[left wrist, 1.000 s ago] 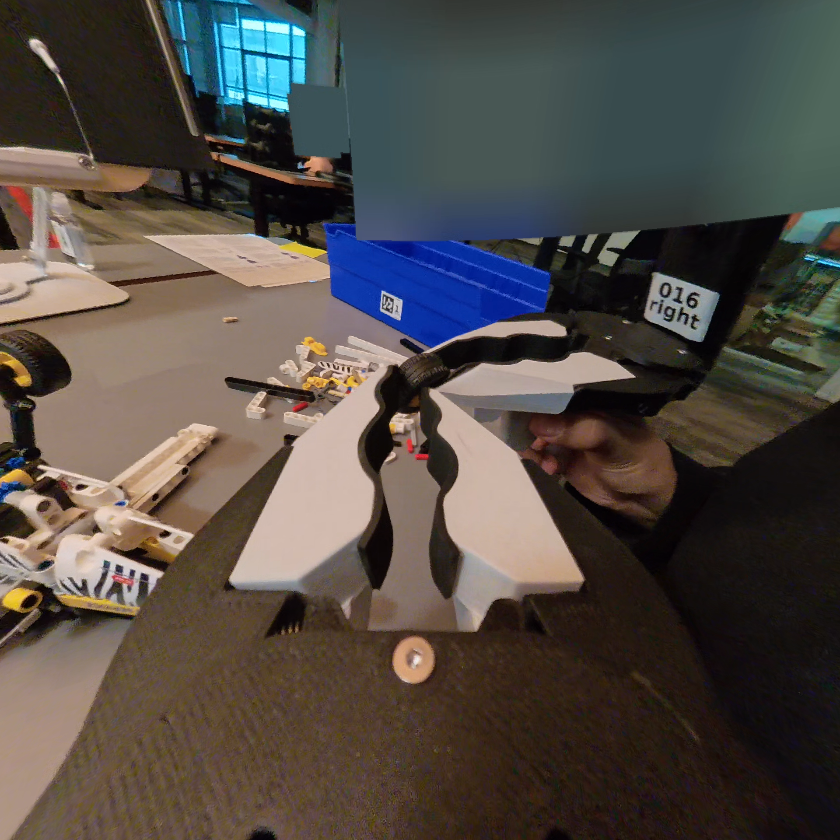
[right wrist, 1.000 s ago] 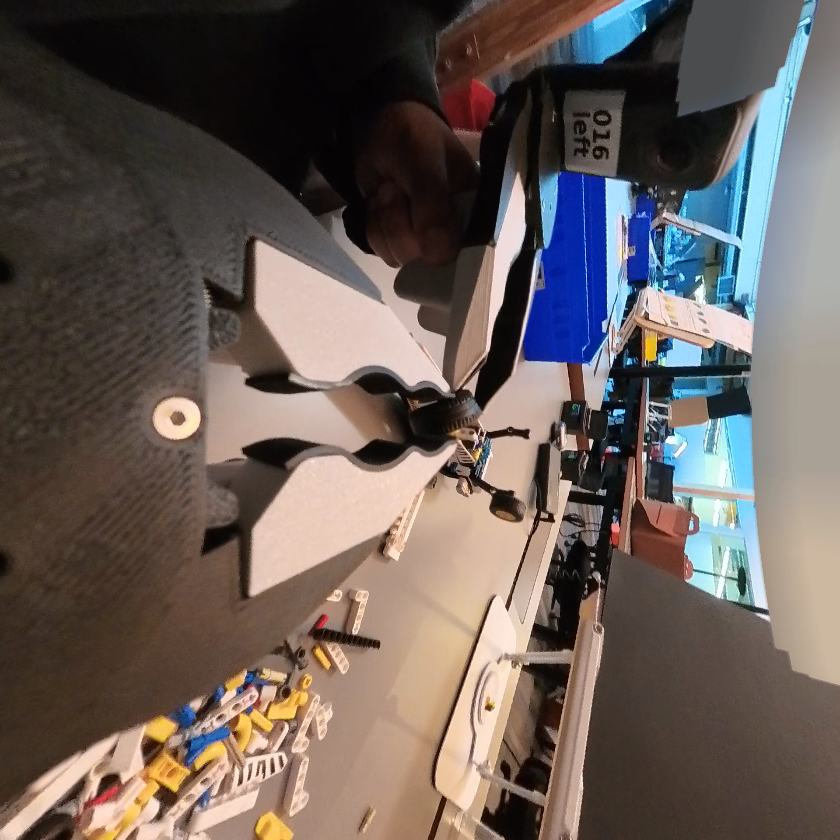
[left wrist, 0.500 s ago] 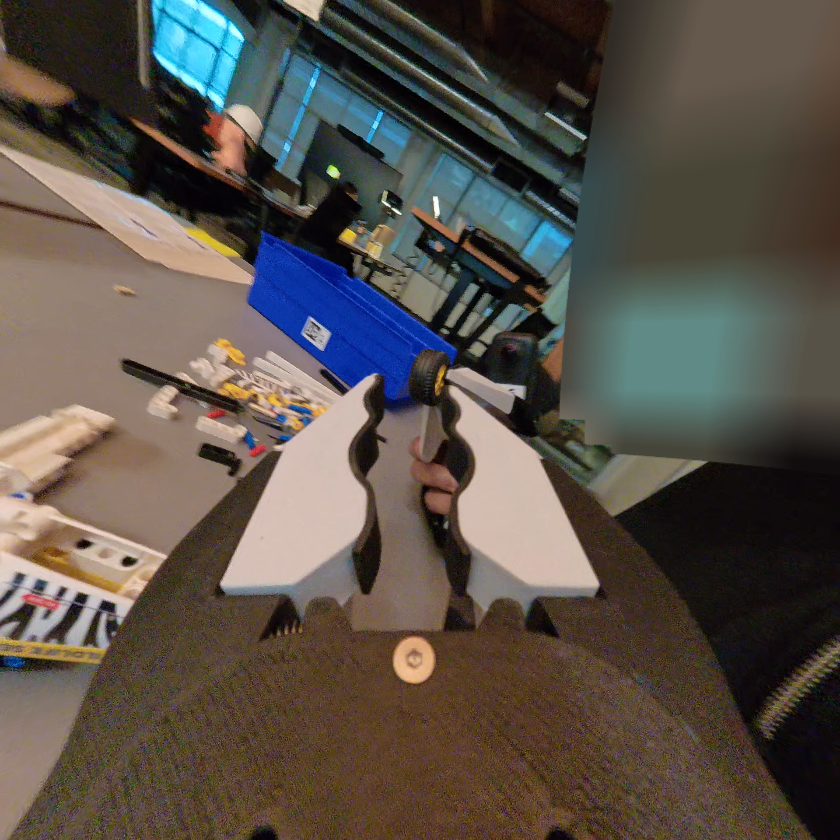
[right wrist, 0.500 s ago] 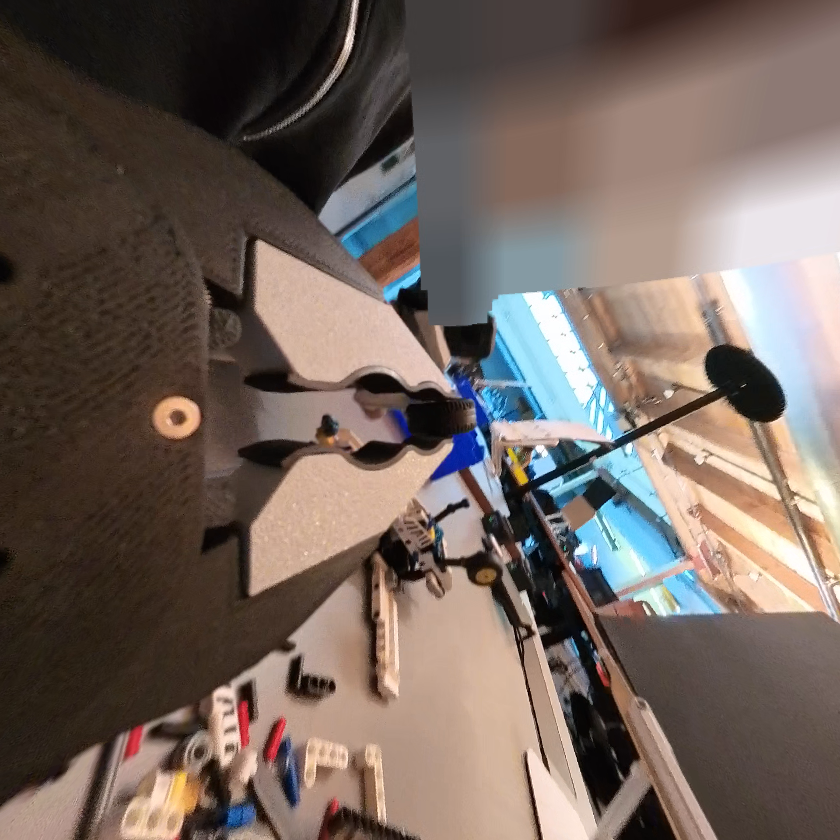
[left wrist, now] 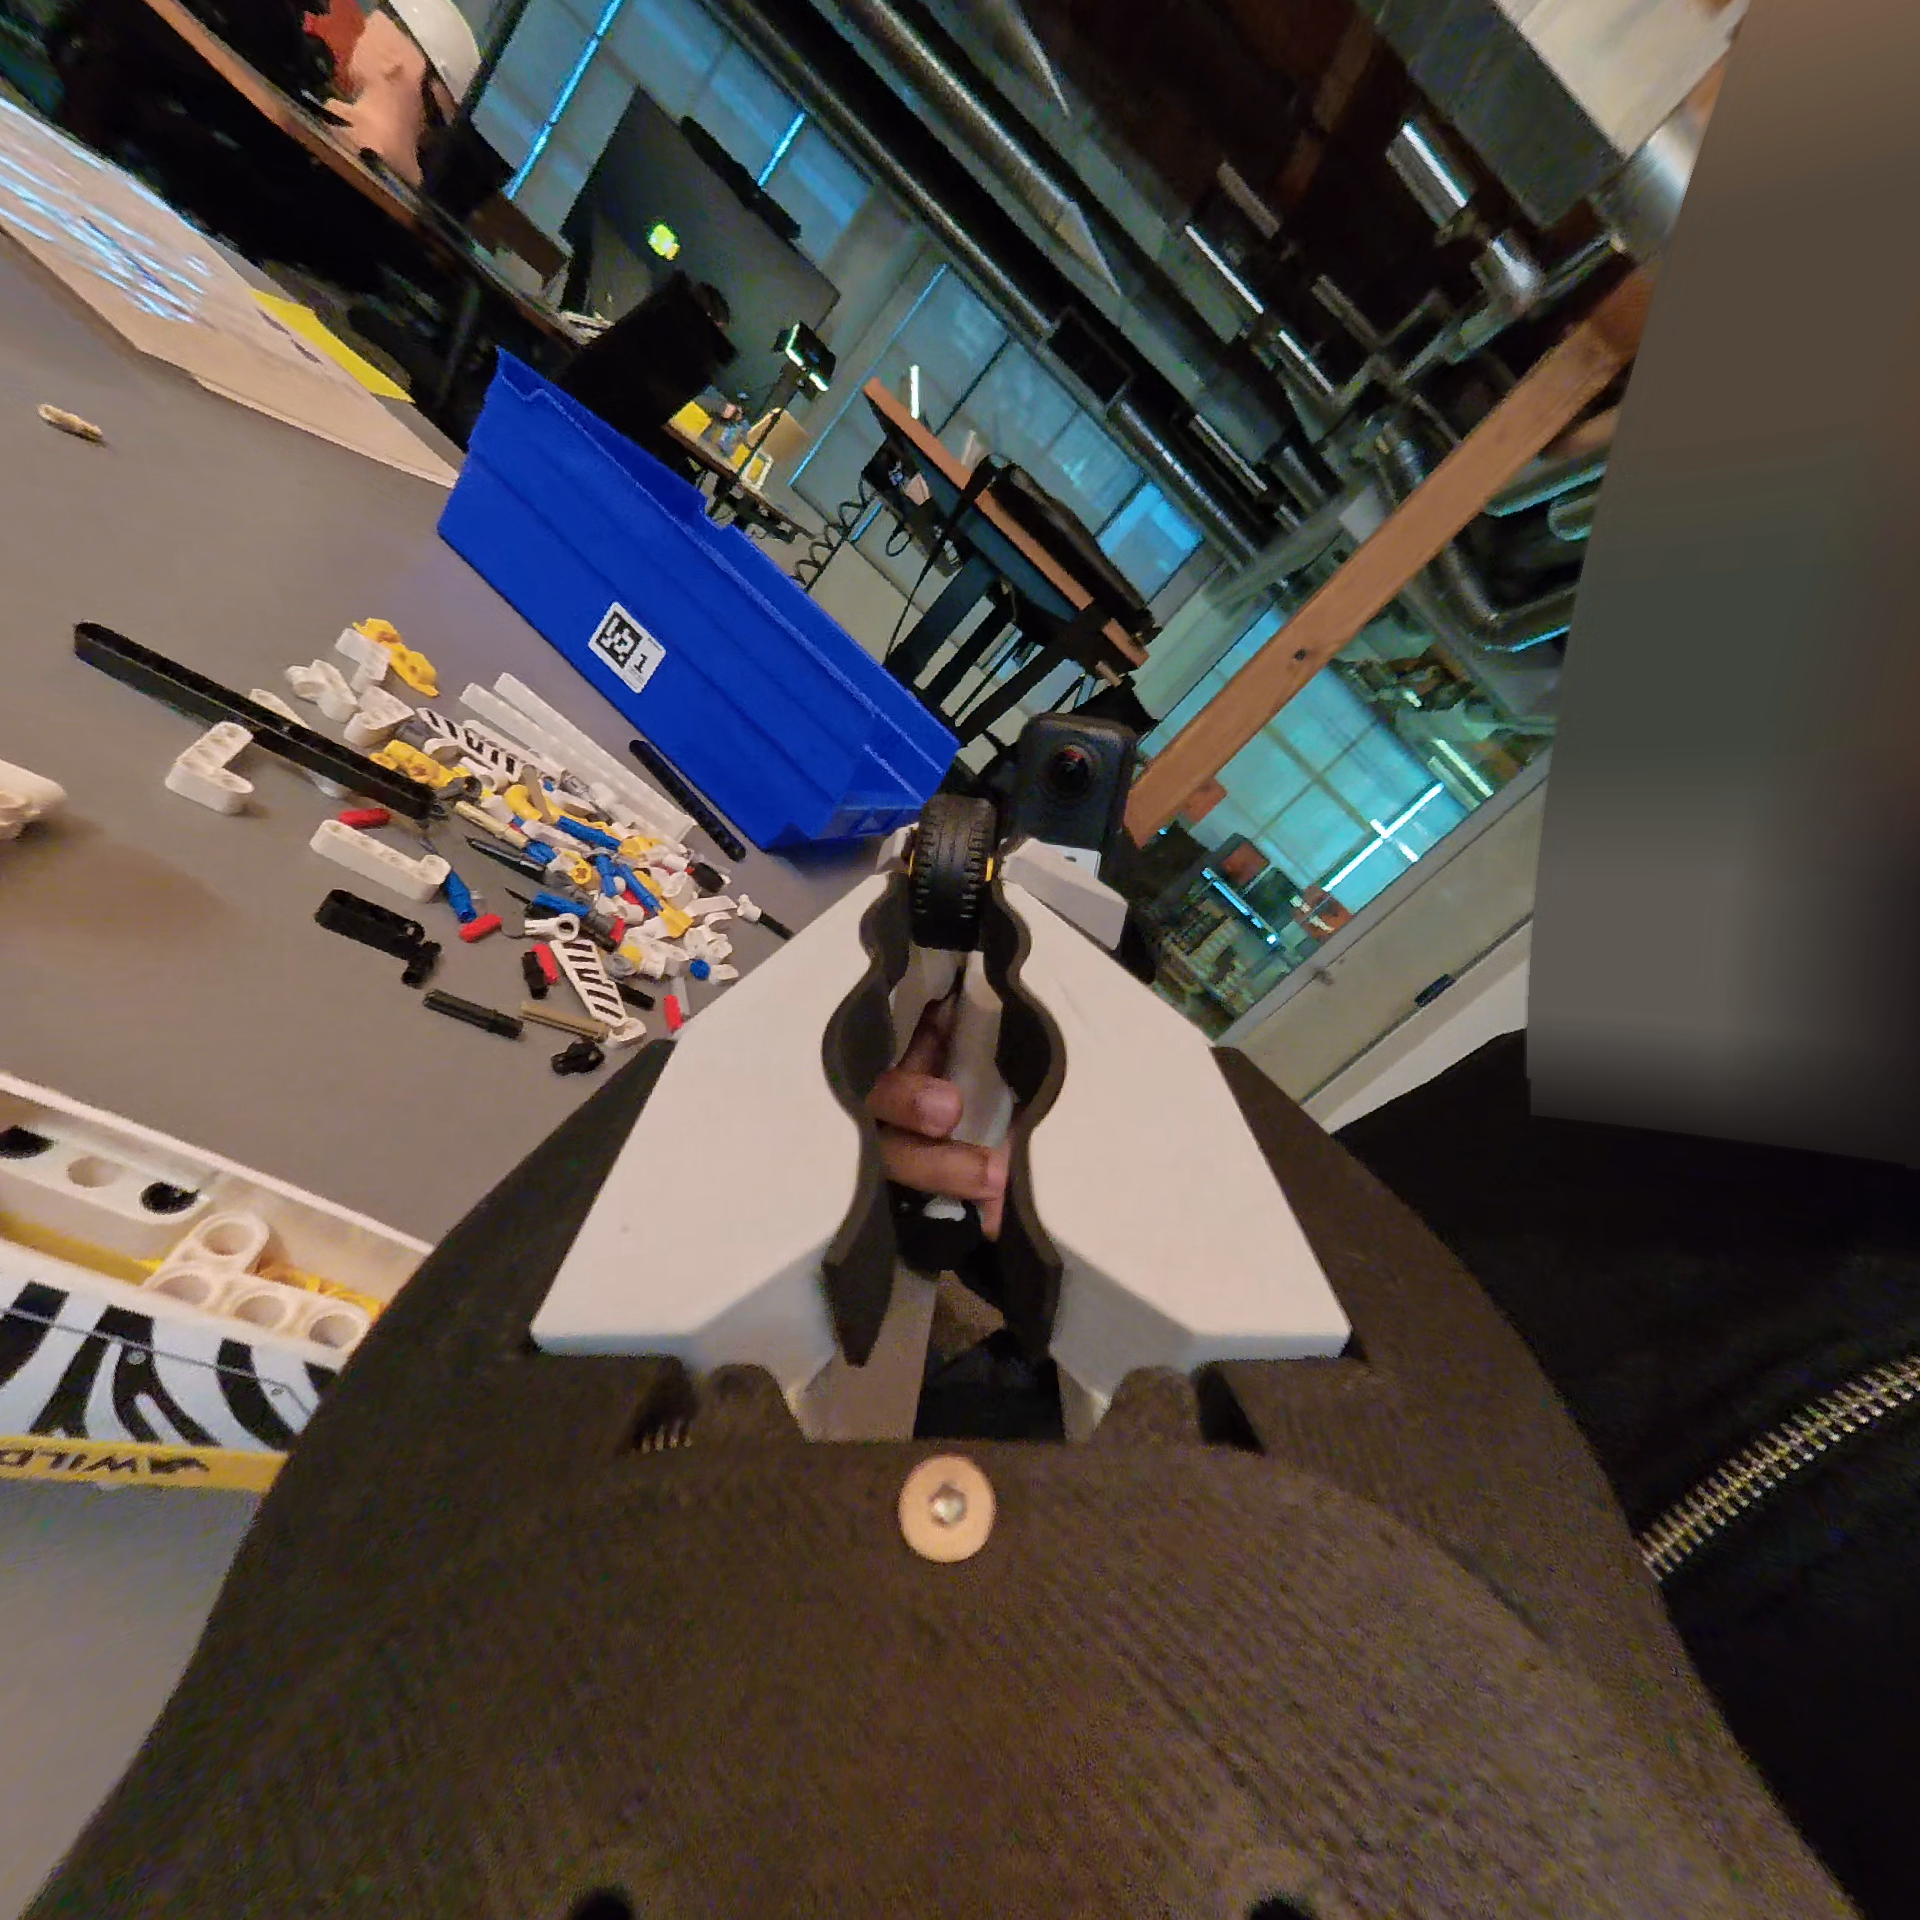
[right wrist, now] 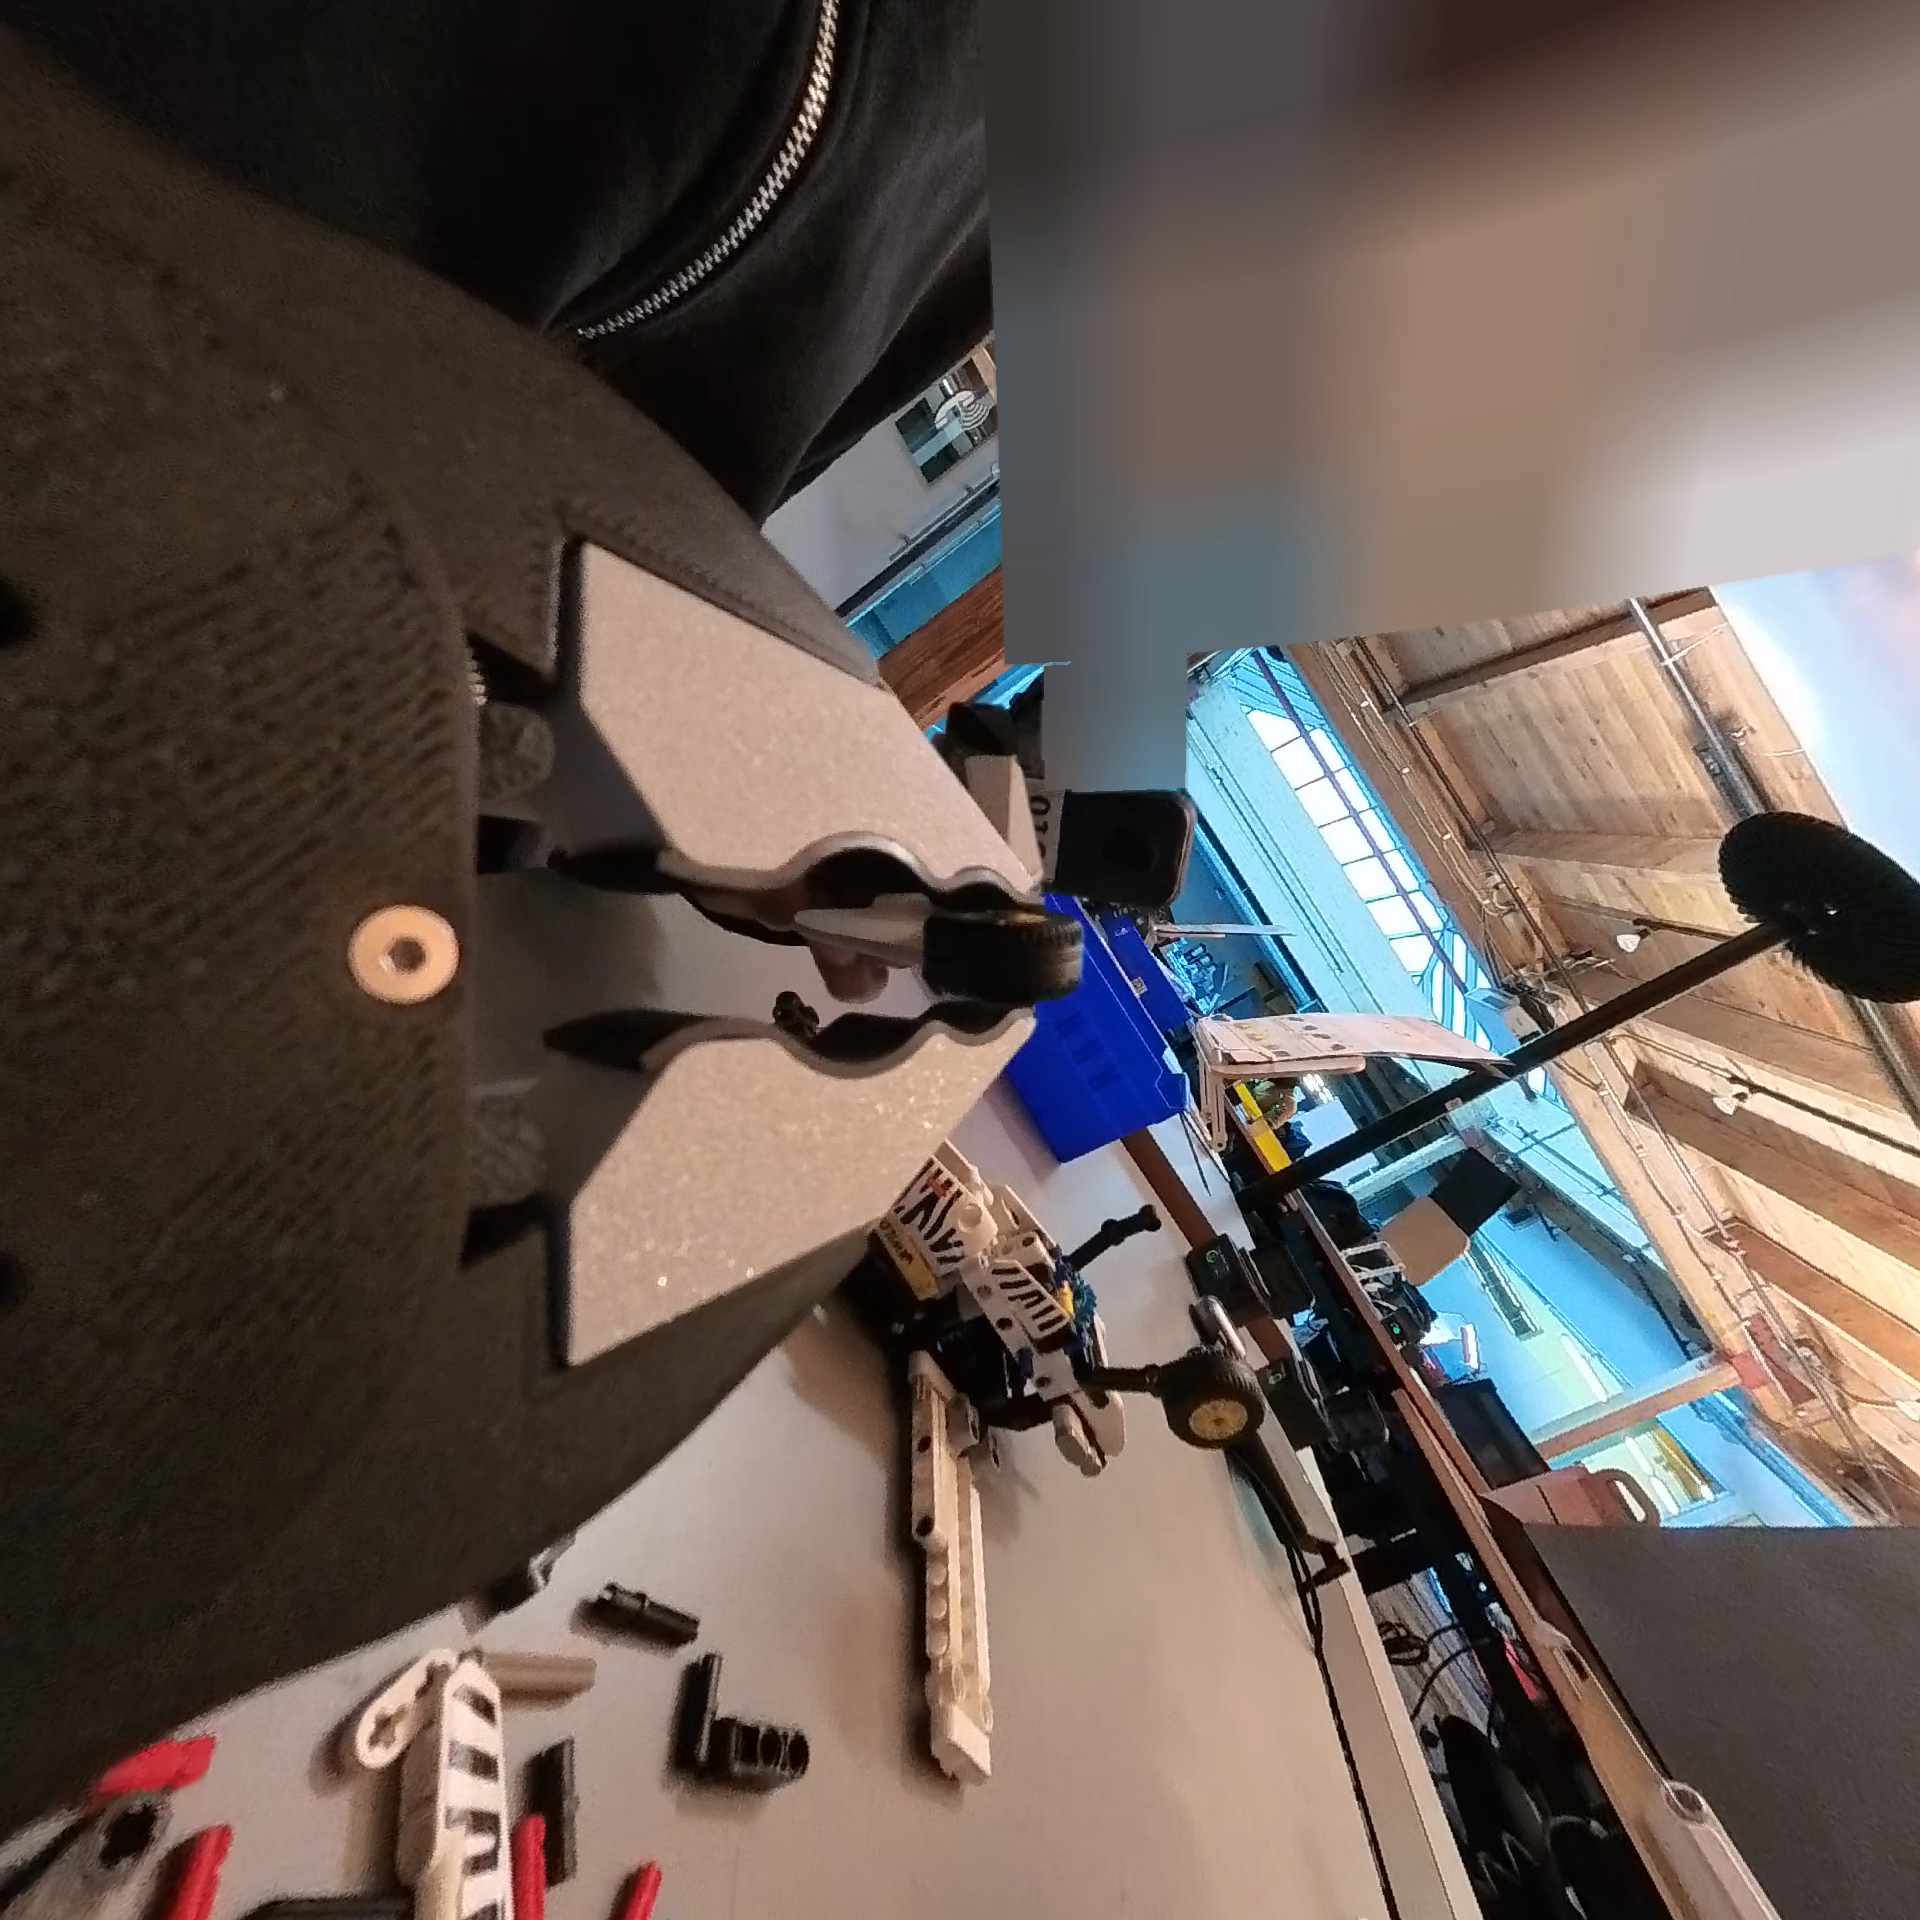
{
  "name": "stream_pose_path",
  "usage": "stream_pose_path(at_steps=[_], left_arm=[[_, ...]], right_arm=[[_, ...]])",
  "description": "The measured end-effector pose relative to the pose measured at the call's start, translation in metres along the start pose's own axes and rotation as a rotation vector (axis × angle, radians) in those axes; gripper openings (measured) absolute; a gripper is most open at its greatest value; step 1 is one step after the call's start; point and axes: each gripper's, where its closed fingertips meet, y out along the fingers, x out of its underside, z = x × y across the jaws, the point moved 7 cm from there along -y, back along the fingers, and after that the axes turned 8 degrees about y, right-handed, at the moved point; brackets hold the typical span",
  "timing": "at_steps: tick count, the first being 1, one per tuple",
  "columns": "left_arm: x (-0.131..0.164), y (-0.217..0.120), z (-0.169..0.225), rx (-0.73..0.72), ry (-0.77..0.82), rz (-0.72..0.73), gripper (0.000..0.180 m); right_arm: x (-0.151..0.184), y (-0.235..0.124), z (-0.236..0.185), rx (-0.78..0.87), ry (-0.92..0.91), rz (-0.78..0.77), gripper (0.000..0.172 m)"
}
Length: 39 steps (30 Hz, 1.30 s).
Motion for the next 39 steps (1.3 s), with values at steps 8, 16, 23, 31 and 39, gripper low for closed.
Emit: stream_pose_path(at_steps=[8, 16, 23, 31, 39], left_arm=[[0.005, 0.001, 0.008, -0.175, 0.252, -0.084, 0.010], [0.008, 0.005, 0.016, -0.381, 0.462, -0.116, 0.009], [0.009, 0.012, 0.039, -0.269, 0.508, -0.062, 0.000], [-0.013, 0.000, 0.010, -0.313, 0.295, -0.048, 0.000], [0.000, 0.007, -0.003, -0.051, -0.034, -0.063, 0.033]], right_arm=[[0.001, 0.001, -0.001, 0.109, -0.133, -0.089, 0.014], [0.002, 0.004, -0.005, 0.247, -0.243, -0.098, 0.014], [0.011, 0.002, 0.015, 0.678, -0.687, -0.236, 0.014], [-0.004, -0.004, -0.001, 0.454, -0.536, -0.133, 0.014], [-0.005, 0.002, -0.002, 0.124, -0.056, -0.046, 0.014]])
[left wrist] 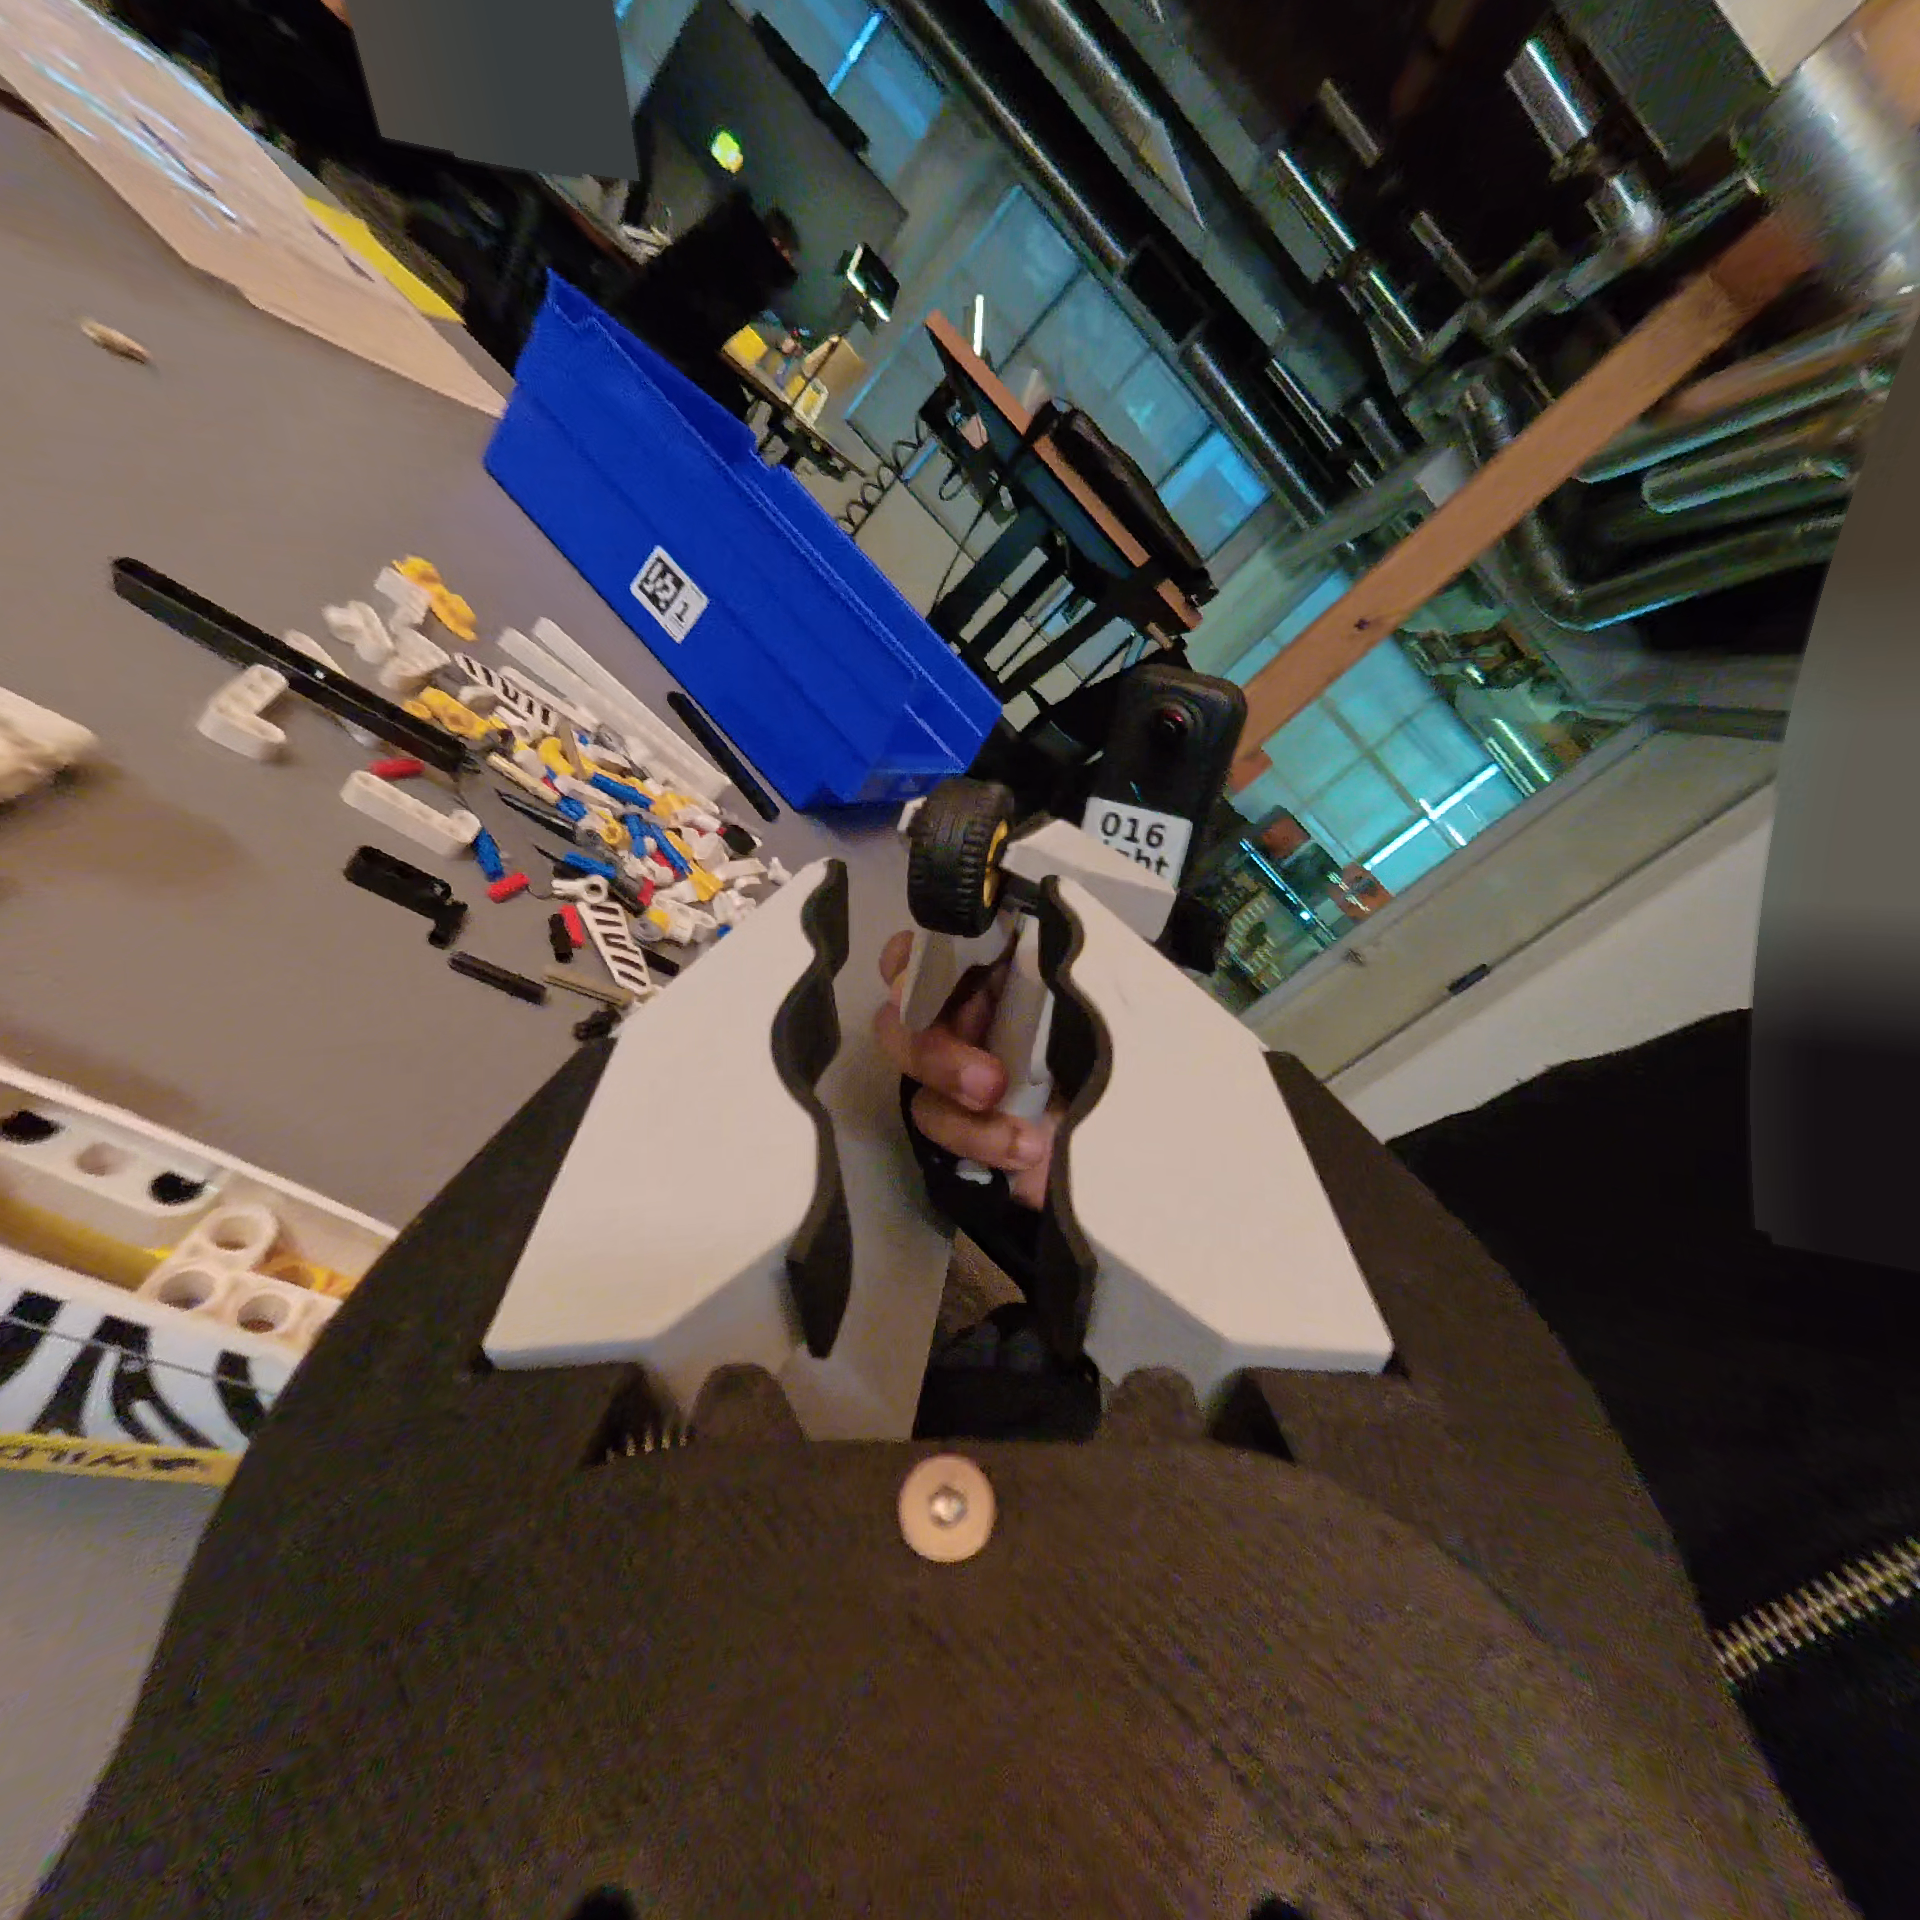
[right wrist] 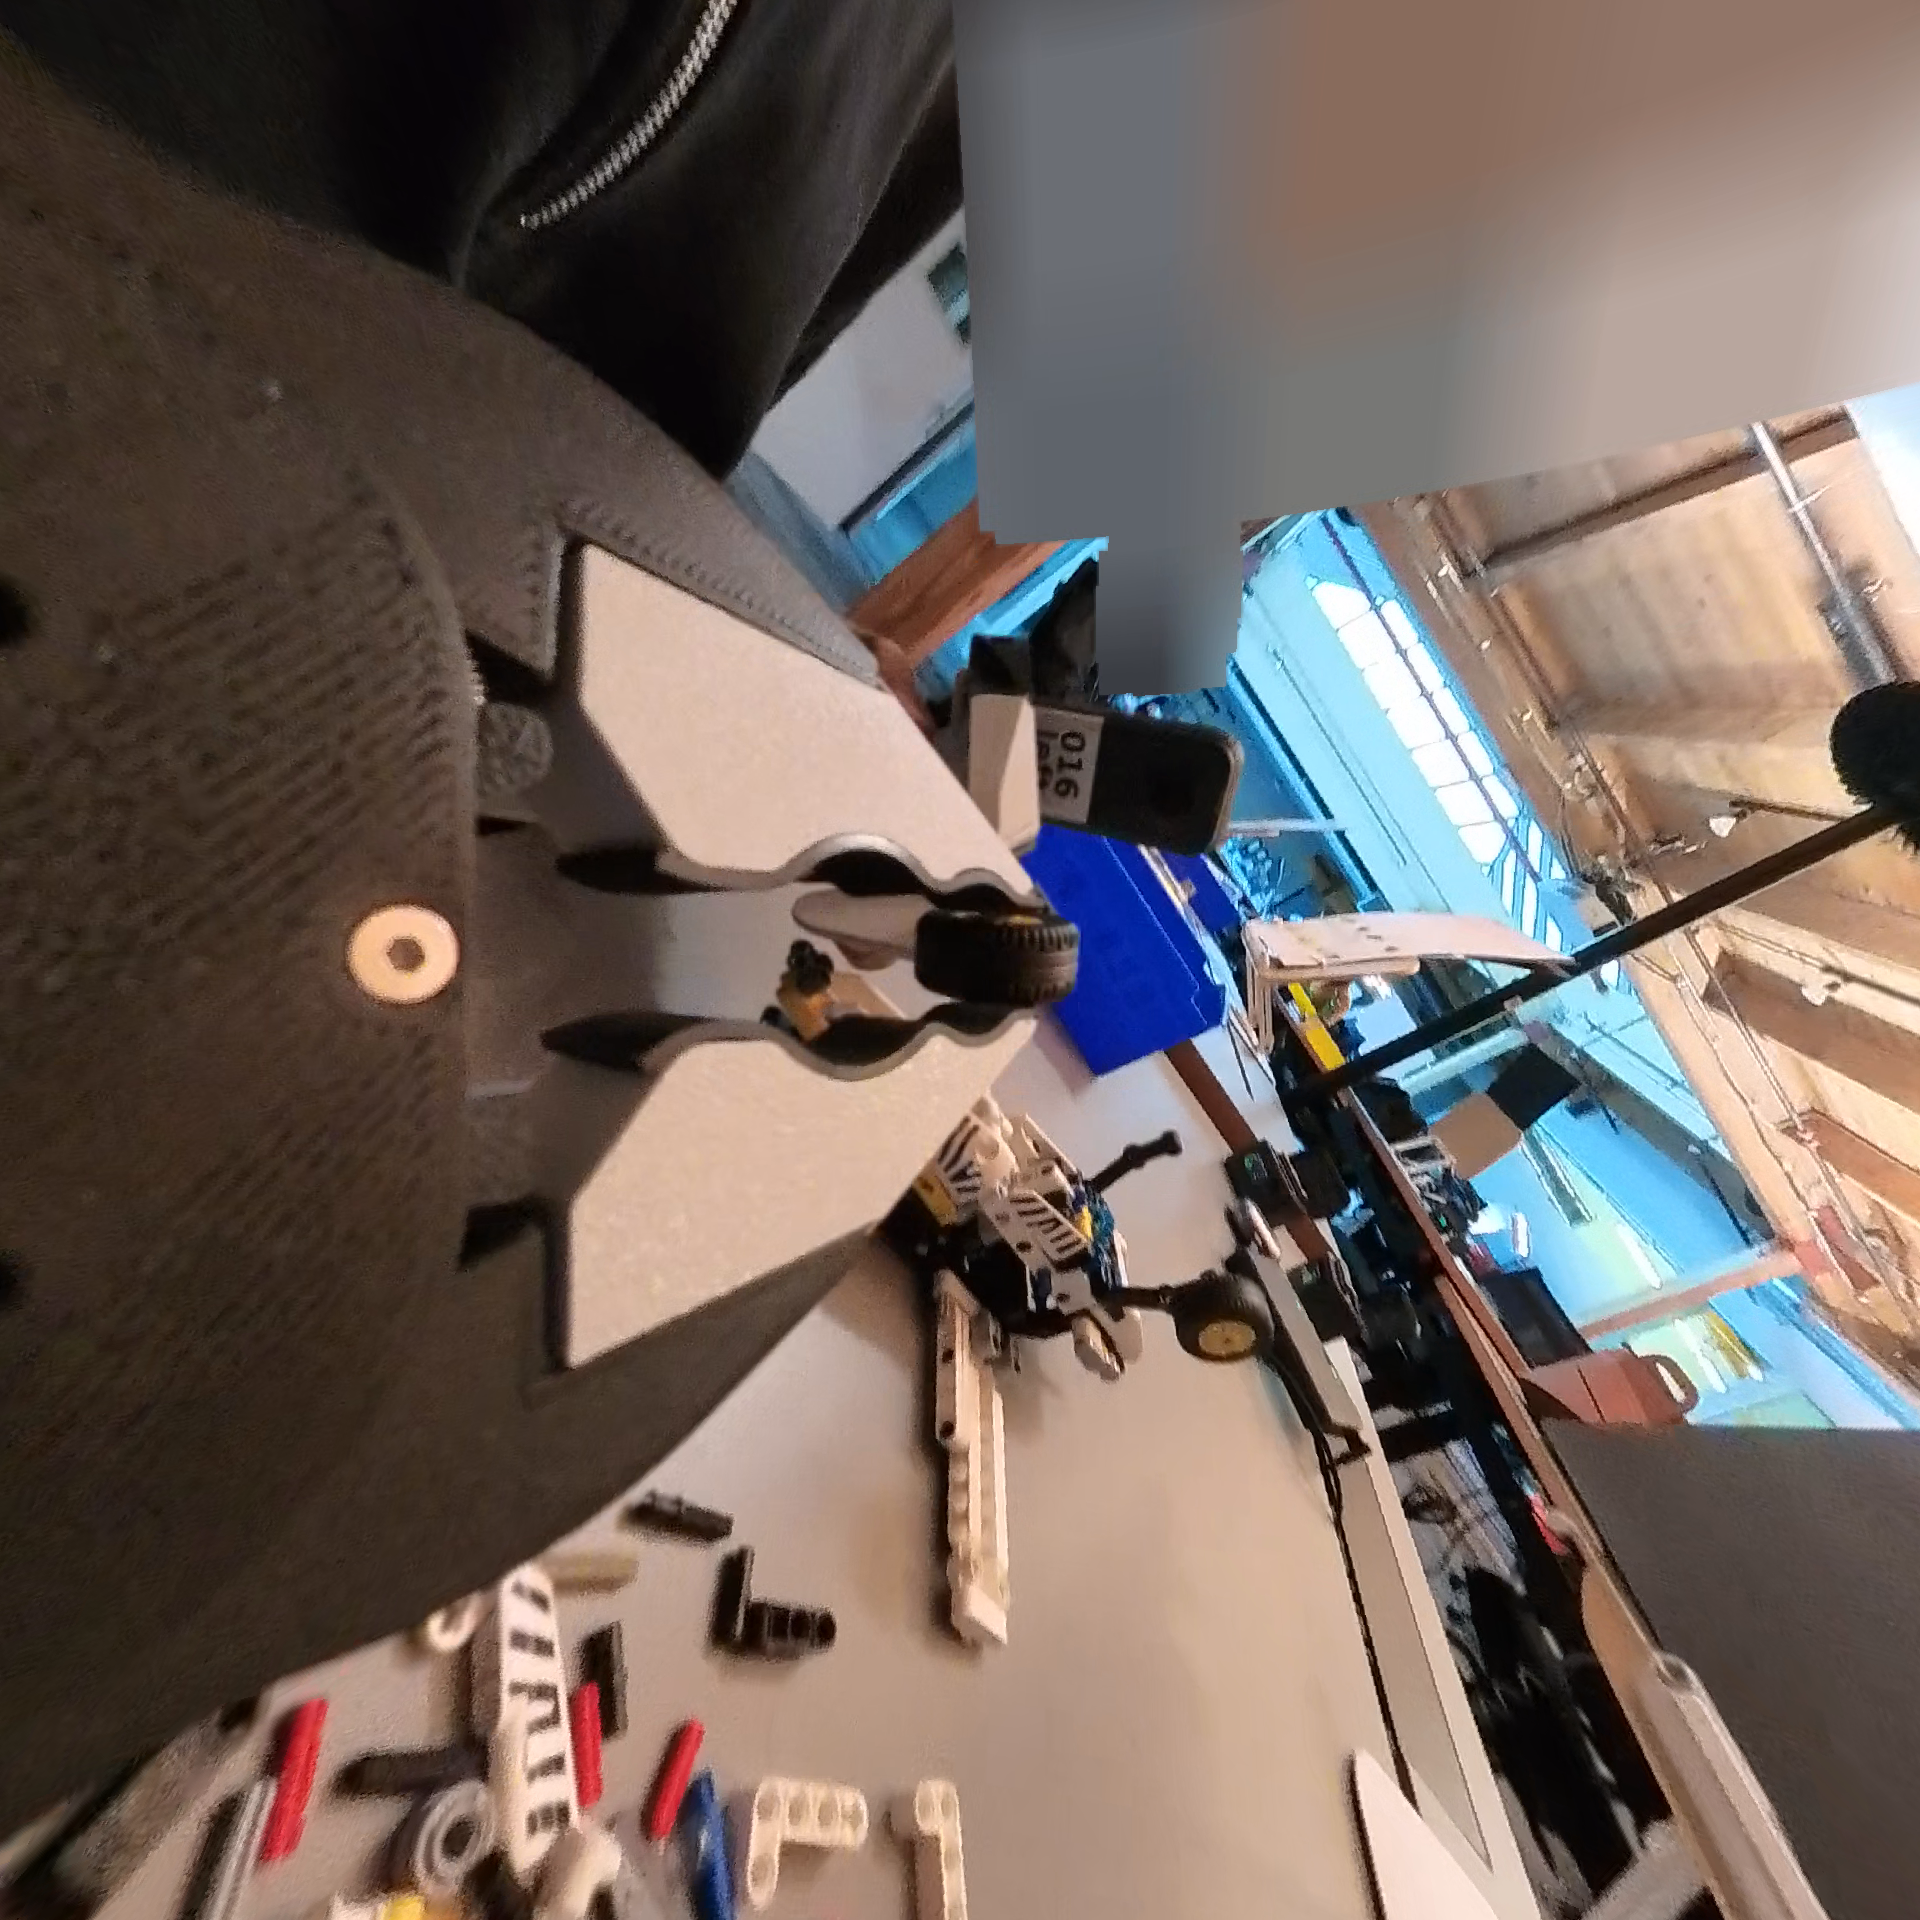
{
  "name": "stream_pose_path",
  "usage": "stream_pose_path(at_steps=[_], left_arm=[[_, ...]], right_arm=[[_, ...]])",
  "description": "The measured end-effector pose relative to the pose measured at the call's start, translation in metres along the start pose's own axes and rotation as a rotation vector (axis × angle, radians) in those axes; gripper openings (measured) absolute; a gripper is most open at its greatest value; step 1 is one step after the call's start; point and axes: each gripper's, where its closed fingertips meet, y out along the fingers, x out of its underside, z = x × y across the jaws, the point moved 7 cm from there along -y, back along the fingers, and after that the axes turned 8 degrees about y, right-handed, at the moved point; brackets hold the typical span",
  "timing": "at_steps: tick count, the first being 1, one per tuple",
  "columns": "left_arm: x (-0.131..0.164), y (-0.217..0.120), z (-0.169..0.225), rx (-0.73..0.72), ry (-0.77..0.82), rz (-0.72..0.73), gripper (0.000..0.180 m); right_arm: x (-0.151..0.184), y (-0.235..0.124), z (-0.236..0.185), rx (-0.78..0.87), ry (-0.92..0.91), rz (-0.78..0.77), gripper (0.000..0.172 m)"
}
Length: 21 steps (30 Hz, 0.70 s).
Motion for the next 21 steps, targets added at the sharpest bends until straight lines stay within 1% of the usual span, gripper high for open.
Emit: stream_pose_path(at_steps=[2, 3, 4, 8, 11, 14, 16, 20, 21], left_arm=[[0.000, -0.001, 0.003, 0.044, -0.009, 0.015, 0.019], [-0.001, -0.002, 0.003, 0.042, -0.012, 0.028, 0.012], [-0.002, -0.004, 0.002, 0.044, -0.010, 0.034, 0.009], [-0.002, -0.009, -0.002, 0.022, -0.009, 0.035, 0.009], [-0.001, -0.009, -0.002, 0.009, 0.023, 0.024, 0.009], [0.000, -0.009, 0.000, -0.022, 0.087, 0.003, 0.009], [0.001, -0.008, 0.002, -0.083, 0.171, -0.023, 0.009], [0.010, -0.002, 0.008, -0.379, 0.516, -0.129, 0.010], [0.012, 0.000, 0.008, -0.425, 0.565, -0.157, 0.011]], right_arm=[[0.001, 0.001, 0.000, -0.028, 0.038, -0.003, 0.015], [0.000, 0.001, 0.000, -0.048, 0.052, -0.002, 0.015], [0.001, 0.001, 0.000, -0.061, 0.065, -0.009, 0.016], [0.003, 0.003, 0.001, -0.076, 0.083, -0.038, 0.025], [0.004, 0.002, 0.004, -0.047, 0.066, -0.049, 0.015], [0.005, 0.001, 0.005, -0.040, 0.053, -0.065, 0.014], [0.006, 0.000, 0.007, -0.001, 0.021, -0.085, 0.014], [0.008, 0.000, 0.009, 0.158, -0.107, -0.149, 0.014], [0.008, 0.001, 0.008, 0.198, -0.147, -0.166, 0.014]])
